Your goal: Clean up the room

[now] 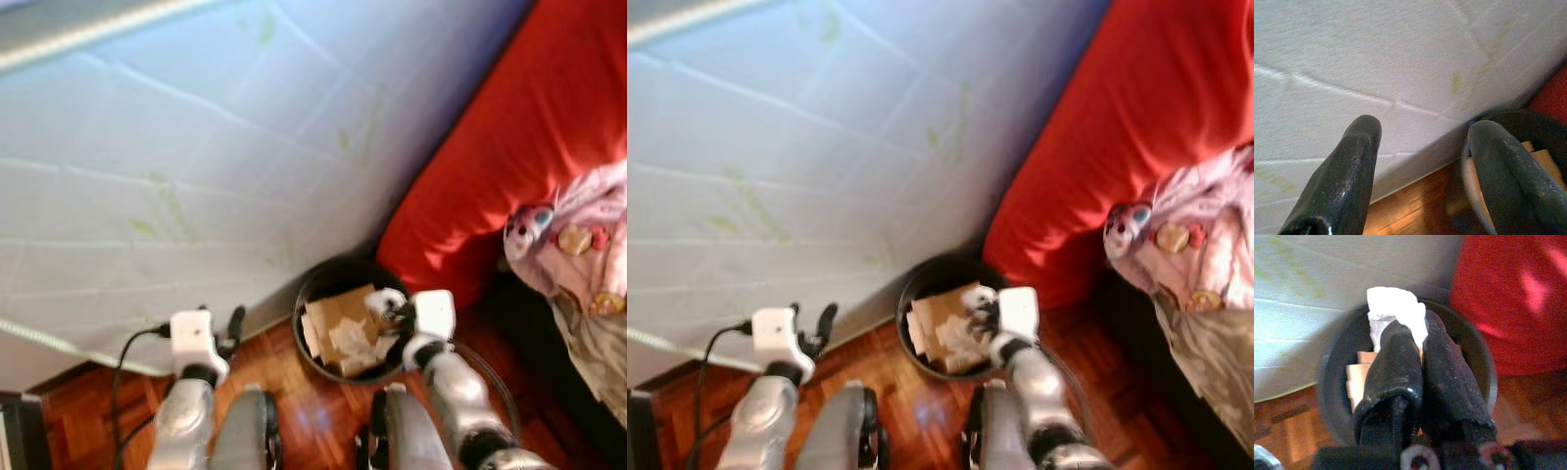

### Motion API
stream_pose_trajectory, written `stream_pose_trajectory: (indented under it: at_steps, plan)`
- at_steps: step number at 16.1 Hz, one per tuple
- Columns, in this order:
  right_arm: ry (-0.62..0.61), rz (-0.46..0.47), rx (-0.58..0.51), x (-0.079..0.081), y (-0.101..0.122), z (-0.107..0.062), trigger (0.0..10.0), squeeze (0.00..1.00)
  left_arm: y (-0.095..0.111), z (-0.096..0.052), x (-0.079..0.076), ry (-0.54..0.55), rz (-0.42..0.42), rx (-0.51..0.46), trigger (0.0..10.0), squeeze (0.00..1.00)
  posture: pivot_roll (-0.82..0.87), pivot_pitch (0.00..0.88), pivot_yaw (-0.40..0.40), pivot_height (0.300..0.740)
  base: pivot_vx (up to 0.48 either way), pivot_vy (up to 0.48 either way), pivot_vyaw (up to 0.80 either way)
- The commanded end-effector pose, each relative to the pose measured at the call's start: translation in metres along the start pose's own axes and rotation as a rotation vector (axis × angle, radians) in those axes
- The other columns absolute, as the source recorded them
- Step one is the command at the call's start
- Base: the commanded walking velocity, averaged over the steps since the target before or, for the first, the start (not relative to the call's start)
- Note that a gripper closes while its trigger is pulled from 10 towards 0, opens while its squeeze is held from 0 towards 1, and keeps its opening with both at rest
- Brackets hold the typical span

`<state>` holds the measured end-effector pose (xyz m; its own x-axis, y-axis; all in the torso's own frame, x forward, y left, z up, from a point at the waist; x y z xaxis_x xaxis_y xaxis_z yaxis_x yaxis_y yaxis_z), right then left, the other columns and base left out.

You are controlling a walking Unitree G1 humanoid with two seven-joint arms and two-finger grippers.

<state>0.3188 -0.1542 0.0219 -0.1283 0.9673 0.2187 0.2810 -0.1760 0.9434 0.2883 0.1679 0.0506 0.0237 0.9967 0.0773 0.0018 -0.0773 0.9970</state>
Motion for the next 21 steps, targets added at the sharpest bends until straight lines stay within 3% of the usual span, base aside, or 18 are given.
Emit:
stream_pose_trajectory:
  at_steps: [1,4,7,15,16,17,21]
  plan:
    - [-0.020,0.019,0.069,-0.003,-0.012,-0.003,10.0,0.00,-0.011,-0.009,0.002,0.004,-0.011,0.052,10.0,0.00,0.00,0.336,-0.036,0.634,0.000,0.000,0.00]
    - [-0.018,0.014,0.077,-0.003,0.007,0.010,10.0,0.00,-0.001,-0.010,0.004,0.002,0.002,0.025,10.0,0.00,0.04,0.369,-0.037,0.634,0.000,0.000,0.00]
    - [0.009,-0.031,0.084,0.008,0.030,0.025,10.0,0.00,0.005,-0.014,0.004,0.002,0.017,0.022,10.0,0.00,0.08,0.409,-0.034,0.634,0.000,0.000,0.00]
    - [0.069,-0.097,0.139,0.027,0.032,0.033,10.0,0.00,0.004,-0.043,-0.004,0.016,0.017,0.062,10.0,0.00,0.14,0.479,-0.036,0.634,0.000,0.000,0.00]
    - [0.068,-0.104,0.134,0.028,0.034,0.034,10.0,0.74,0.005,-0.045,-0.005,0.017,0.014,0.067,10.0,0.00,0.15,0.484,-0.037,0.634,0.000,0.000,0.00]
    - [0.065,-0.100,0.129,0.029,0.035,0.035,10.0,1.00,0.006,-0.047,-0.006,0.017,0.013,0.071,10.0,0.00,0.15,0.487,-0.038,0.634,0.000,0.000,0.00]
    - [0.063,-0.110,0.112,0.034,0.042,0.038,10.0,1.00,0.006,-0.050,-0.005,0.022,0.008,0.085,10.0,0.00,0.15,0.497,-0.044,0.634,0.000,0.000,0.00]
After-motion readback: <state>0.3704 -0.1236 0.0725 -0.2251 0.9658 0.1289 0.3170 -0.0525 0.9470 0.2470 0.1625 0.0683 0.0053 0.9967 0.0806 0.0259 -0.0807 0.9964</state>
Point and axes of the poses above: a point about 5 cm out from each wrist's last joint towards the gripper, its own z axis pointing out of the wrist towards the gripper, its own y axis along the axis of the wrist's last joint, x = y × z, the point moved 1 cm from there along z, pointing out of the wrist towards the gripper, and after that the axes turned 8 degrees about z, right-handed, at the moved point
